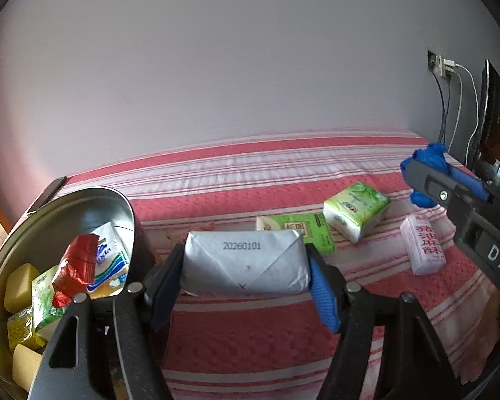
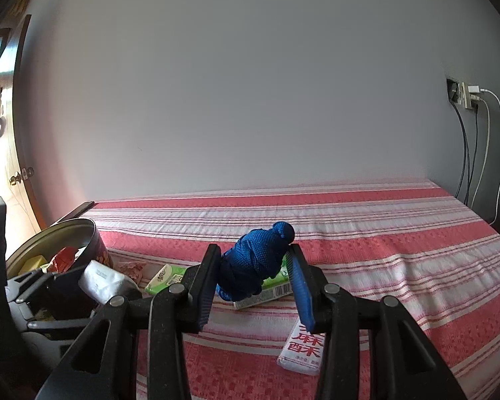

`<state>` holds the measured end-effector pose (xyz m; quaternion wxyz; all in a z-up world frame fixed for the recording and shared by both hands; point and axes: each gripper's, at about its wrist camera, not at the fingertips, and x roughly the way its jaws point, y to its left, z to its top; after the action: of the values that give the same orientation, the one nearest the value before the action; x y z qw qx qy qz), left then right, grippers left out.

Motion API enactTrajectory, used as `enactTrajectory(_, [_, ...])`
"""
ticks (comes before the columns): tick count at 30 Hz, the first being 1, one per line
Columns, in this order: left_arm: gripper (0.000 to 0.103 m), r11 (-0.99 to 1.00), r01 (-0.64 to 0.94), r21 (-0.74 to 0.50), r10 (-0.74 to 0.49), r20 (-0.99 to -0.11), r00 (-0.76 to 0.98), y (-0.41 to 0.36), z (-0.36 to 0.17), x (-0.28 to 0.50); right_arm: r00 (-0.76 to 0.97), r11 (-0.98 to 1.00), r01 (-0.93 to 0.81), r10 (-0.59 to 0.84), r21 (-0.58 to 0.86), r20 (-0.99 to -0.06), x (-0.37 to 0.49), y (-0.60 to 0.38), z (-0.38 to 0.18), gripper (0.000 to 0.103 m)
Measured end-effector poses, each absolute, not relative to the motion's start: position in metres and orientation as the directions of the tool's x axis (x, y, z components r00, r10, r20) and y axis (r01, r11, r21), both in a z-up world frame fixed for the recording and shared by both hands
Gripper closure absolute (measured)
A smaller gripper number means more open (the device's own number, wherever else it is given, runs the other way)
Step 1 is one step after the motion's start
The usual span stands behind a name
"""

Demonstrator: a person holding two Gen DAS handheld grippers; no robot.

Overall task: Organize objects
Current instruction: 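Grasp the white wrapped pack with the left tool while the right tool holds the blue cloth, then lift and carry the white pack and blue cloth over the tin with both tools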

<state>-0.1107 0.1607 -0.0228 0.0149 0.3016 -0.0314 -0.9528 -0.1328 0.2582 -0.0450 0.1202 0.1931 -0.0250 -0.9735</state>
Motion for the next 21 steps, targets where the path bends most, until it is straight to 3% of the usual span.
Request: enactTrajectory(21, [0.034,-0.998,0.053,0.024,-0.058,-0.443,-0.895,0.133,-0.018,-0.107,-0.925,-0.976,0.213,-0.213,0.033,-0.316,-0.123,0.246,-0.041,0.059])
